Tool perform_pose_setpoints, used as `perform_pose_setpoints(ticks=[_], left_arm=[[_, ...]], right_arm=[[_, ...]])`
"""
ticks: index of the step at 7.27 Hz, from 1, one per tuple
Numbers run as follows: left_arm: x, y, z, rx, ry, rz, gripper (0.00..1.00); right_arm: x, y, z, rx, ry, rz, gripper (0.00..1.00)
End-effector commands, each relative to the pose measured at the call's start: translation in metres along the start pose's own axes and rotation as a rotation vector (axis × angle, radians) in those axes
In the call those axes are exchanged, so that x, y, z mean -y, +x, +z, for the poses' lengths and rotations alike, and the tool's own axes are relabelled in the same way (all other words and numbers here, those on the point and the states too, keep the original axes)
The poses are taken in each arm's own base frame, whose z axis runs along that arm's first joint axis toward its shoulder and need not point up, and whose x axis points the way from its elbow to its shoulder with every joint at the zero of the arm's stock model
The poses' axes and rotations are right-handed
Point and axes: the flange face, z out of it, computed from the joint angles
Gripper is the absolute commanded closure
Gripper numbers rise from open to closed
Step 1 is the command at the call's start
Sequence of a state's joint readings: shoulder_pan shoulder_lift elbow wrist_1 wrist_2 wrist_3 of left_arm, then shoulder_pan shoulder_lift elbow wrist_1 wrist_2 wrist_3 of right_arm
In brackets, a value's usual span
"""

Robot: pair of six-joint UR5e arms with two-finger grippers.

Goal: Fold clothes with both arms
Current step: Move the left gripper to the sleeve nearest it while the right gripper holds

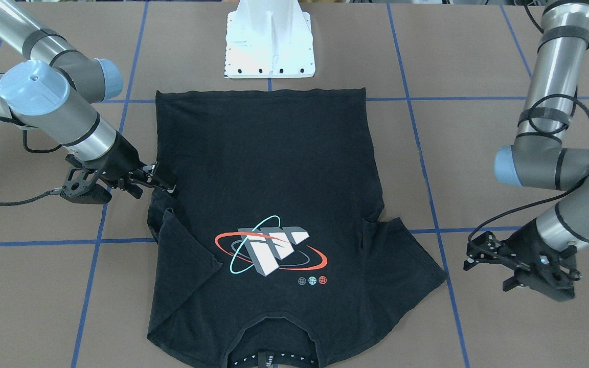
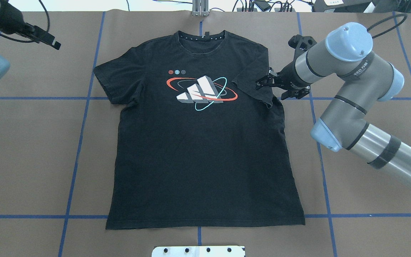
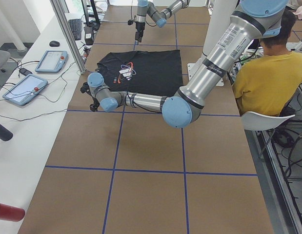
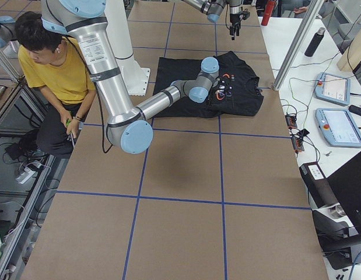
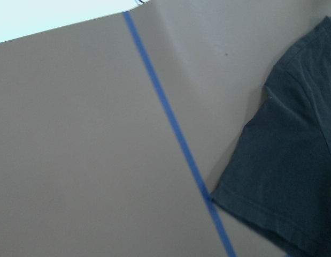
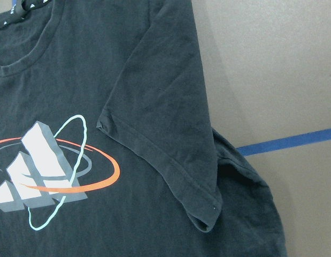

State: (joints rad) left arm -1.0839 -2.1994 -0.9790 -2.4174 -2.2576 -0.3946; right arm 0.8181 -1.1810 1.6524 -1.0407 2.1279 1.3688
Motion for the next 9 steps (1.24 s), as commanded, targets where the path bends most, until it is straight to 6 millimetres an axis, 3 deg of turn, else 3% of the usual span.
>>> perform_pose_setpoints(ticks=[1, 3, 9], left_arm=[[-0.001, 0.007, 0.032, -0.021, 0.038, 0.048, 0.21], [-0.004, 0.020, 0.047, -0.036, 0.020, 0.055, 0.34], [-0.016, 0.026, 0.064, -0.041, -0.010, 0.054, 0.47]], right_arm=[[-0.001, 0.003, -0.002, -0.002, 0.005, 0.002, 0.00], [-0.002, 0.008, 0.000, -0.009, 0.003, 0.005, 0.00], [-0.002, 0.006, 0.000, -0.007, 0.000, 0.002, 0.00]])
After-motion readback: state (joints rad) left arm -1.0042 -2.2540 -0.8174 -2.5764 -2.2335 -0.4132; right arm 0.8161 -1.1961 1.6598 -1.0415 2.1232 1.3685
